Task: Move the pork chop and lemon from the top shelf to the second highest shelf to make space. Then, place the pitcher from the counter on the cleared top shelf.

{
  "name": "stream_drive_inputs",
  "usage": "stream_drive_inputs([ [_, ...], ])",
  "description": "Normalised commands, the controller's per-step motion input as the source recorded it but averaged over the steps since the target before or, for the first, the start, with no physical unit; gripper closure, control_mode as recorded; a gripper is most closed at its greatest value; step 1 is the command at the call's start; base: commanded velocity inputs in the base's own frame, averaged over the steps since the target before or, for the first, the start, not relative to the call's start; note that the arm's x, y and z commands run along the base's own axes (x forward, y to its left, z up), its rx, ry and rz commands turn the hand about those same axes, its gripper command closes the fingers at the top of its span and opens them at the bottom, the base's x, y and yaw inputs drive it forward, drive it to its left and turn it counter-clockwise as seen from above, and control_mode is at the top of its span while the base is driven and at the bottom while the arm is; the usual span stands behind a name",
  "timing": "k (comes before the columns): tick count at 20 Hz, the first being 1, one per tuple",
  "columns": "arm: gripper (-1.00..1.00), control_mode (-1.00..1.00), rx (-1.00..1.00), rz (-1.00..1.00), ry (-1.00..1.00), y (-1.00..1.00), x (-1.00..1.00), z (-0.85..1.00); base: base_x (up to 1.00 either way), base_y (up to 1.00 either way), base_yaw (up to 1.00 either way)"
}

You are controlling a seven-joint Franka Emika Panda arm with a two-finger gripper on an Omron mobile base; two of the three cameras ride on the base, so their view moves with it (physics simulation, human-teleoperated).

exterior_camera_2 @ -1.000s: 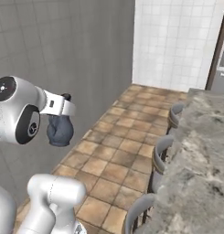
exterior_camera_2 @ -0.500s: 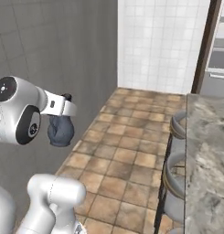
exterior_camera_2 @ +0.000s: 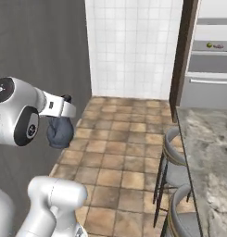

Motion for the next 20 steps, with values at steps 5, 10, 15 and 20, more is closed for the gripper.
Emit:
stream_drive_inputs([
  [5,1.0,1.0,0.0,0.0,0.0,0.0,0.0,0.0,0.96,0.1,-0.42],
  [10,1.0,1.0,0.0,0.0,0.0,0.0,0.0,0.0,1.0,0.21,-0.39],
  [15,1.0,1.0,0.0,0.0,0.0,0.0,0.0,0.0,1.0,0.3,-0.3],
  [20,1.0,1.0,0.0,0.0,0.0,0.0,0.0,0.0,1.0,0.13,-0.24],
])
